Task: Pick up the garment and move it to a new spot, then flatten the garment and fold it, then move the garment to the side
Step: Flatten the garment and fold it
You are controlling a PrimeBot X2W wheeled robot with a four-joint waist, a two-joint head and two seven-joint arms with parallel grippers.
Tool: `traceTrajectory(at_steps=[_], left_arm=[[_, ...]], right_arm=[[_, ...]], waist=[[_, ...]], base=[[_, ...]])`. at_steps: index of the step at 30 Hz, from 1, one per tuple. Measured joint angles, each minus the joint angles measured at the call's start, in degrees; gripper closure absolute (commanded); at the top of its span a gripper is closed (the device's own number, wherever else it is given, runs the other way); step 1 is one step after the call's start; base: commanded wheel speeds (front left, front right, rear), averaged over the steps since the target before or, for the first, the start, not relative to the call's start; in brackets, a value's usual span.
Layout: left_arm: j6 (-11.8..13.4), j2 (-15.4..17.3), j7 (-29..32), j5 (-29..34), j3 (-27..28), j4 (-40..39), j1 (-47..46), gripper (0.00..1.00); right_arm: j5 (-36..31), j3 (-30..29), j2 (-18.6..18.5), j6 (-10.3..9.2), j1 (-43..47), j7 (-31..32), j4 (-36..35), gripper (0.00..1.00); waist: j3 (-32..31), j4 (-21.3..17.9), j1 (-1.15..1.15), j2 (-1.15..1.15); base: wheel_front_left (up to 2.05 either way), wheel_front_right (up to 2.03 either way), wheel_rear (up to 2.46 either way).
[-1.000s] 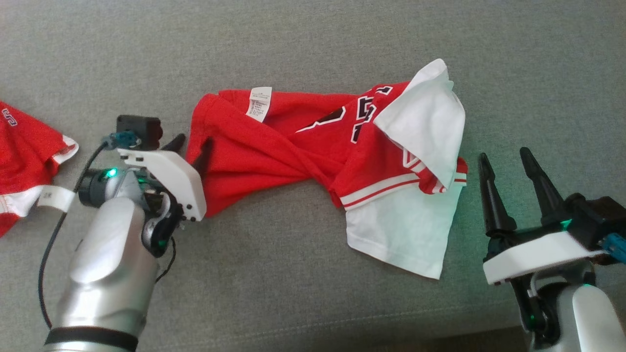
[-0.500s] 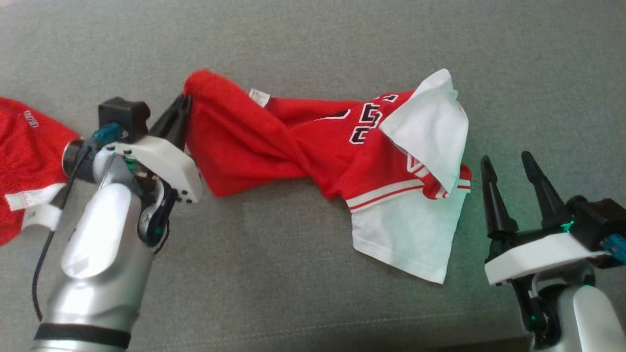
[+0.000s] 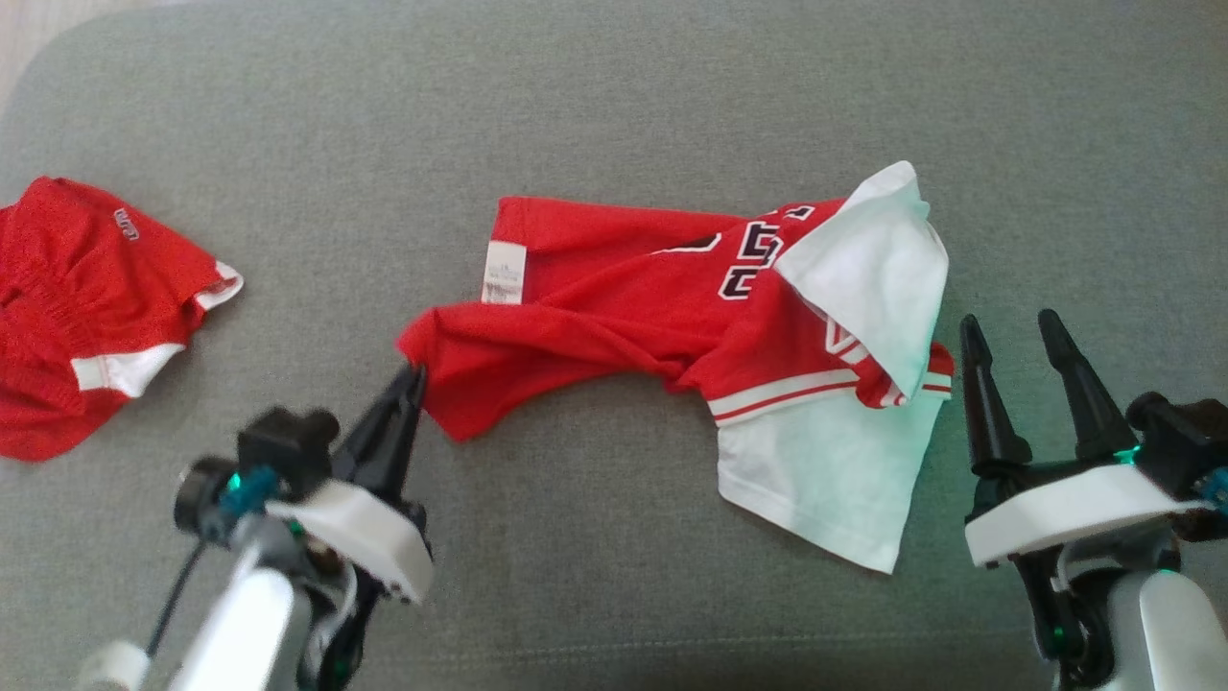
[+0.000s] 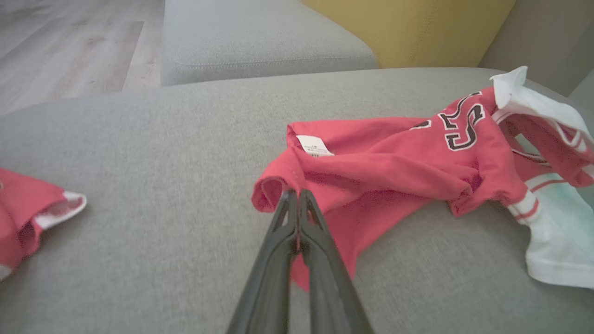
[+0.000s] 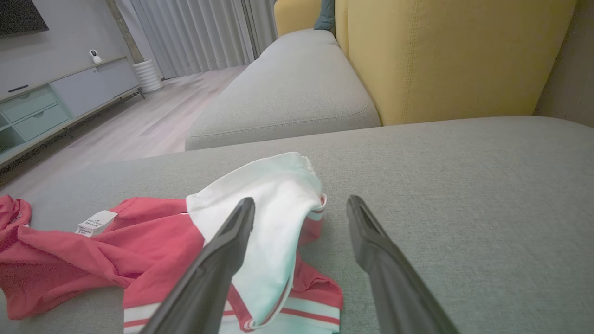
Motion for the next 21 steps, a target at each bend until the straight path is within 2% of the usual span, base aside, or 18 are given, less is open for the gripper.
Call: traceTrajectory(at_steps=[8, 21], left_arm=[[0.1, 0.0, -0.5, 0.2, -5.0, -1.5, 6.6, 1.0], [-0.8, -0.9, -2.8, 1.1, -8.5, 9.9, 8.9, 1.0]], right_arm=[[0.2, -0.1, 0.0, 0.0, 0.4, 0.5, 0.6, 0.0], [0.2, -0.8, 0.0, 0.0, 0.4, 1.1, 1.5, 0.0]], waist=[[-0.7, 0.9, 0.0, 0.0], [-2.4, 1.3, 0.0, 0.0]], base=[[0.0, 0.0, 0.0], [0.0, 0.0, 0.0]])
